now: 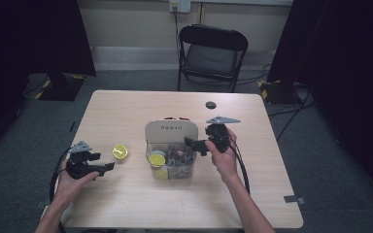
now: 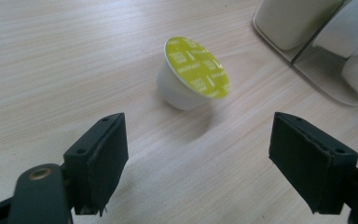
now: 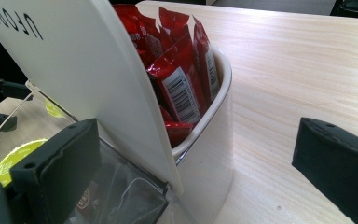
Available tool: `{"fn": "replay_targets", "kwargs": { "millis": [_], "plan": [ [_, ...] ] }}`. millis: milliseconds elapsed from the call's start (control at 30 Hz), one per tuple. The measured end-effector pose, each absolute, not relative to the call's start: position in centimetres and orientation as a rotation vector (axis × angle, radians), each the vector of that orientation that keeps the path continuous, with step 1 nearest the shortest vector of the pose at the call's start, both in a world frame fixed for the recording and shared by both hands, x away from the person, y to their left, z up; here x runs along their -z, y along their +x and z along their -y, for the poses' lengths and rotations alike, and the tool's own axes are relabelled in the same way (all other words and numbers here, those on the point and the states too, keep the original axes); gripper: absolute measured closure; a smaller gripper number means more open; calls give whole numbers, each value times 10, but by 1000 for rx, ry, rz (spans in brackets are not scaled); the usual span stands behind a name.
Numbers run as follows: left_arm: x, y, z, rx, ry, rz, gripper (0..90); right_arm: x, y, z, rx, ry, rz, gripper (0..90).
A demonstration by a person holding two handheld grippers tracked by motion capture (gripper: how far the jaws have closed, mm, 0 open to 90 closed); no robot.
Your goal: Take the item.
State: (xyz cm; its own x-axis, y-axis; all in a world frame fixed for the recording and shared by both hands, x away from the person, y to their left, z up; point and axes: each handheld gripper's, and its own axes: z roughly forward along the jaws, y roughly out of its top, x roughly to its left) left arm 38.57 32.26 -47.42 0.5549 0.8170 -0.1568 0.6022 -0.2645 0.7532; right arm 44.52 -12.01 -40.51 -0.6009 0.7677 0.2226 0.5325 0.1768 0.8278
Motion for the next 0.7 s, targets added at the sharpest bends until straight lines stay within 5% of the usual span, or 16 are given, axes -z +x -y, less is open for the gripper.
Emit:
{"fn": "replay_targets", "kwargs": {
  "millis": [700],
  "plan": [
    [502, 386, -307, -479, 2093, -1109, 136, 390, 439, 120, -1496, 1199, -2188, 213]
  ]
}}
